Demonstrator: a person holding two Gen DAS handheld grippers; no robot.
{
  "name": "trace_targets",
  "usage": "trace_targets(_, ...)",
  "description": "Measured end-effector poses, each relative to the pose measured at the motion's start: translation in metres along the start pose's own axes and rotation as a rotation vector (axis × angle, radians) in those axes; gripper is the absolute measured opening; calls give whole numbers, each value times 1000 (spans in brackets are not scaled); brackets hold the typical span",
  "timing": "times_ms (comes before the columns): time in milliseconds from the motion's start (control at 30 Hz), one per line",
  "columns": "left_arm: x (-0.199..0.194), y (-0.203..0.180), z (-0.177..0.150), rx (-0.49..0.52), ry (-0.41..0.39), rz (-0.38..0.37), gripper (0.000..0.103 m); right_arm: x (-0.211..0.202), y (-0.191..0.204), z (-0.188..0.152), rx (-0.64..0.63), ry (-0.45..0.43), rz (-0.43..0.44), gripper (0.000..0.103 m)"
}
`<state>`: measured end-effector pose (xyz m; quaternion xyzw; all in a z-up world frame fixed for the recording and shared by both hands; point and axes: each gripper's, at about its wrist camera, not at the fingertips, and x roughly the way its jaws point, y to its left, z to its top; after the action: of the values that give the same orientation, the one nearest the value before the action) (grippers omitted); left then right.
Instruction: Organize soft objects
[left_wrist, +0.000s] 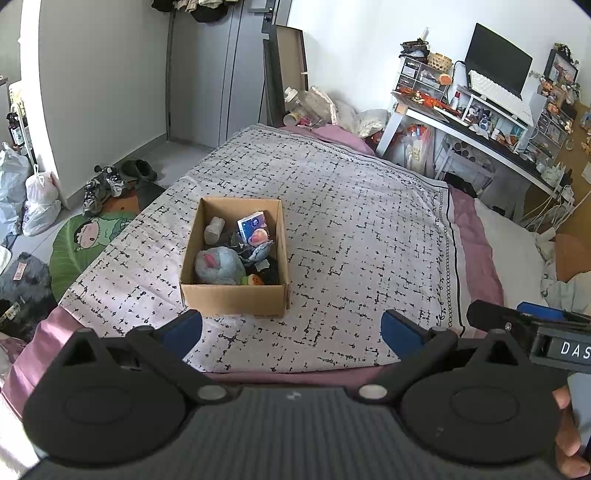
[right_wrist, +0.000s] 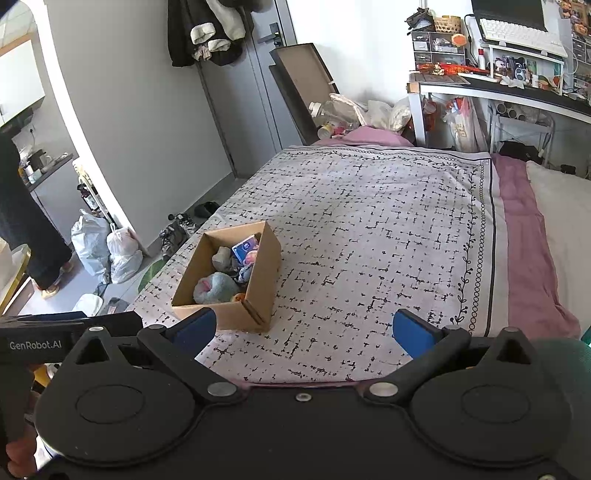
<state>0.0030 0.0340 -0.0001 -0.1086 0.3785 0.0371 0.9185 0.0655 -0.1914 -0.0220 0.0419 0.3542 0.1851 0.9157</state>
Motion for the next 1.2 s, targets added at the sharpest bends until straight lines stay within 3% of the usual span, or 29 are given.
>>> trace_targets(1200,-1,-5,-3,17,-2,-2,102,-5,-4,-1,0,-6,-11,103)
